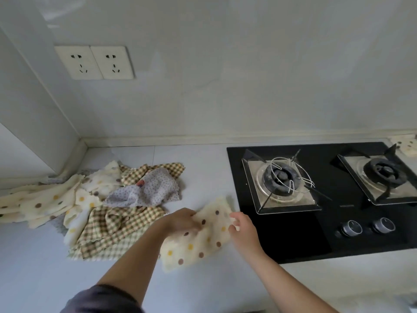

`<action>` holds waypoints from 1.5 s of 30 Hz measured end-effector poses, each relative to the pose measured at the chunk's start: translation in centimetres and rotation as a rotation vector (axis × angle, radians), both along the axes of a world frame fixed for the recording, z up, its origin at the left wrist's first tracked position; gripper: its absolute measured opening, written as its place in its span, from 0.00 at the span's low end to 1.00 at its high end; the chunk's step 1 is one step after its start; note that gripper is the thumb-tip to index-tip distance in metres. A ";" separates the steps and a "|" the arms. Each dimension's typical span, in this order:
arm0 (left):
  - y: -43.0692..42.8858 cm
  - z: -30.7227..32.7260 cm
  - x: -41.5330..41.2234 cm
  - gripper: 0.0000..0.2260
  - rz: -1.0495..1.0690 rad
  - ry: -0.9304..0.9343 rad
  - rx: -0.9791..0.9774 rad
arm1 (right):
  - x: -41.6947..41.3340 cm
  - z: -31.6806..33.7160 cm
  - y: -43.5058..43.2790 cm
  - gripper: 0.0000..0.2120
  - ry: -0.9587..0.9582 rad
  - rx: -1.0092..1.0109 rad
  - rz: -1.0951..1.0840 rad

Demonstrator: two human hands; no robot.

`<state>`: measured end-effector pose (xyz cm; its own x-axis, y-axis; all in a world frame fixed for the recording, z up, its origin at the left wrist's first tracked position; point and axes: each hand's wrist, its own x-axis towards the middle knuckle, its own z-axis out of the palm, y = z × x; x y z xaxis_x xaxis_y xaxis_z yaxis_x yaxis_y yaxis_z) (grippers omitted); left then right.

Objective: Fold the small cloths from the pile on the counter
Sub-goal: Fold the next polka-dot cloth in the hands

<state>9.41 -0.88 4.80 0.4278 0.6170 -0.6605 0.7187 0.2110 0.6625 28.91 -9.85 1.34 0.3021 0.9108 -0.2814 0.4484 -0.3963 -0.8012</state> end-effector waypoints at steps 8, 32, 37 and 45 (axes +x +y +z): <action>-4.5 2.9 -3.8 0.20 0.713 -0.666 -0.138 | -2.8 4.1 2.5 0.20 0.888 -0.395 -0.191; -5.3 11.5 -8.2 0.11 0.365 -0.651 0.353 | -3.5 13.6 3.9 0.18 0.878 -0.026 0.353; -4.5 11.5 -7.9 0.14 0.410 -0.323 0.556 | -3.2 14.2 4.2 0.07 0.328 0.244 0.494; -4.9 12.7 -5.5 0.02 0.191 -0.107 0.890 | -4.7 17.2 4.1 0.29 0.217 0.362 0.596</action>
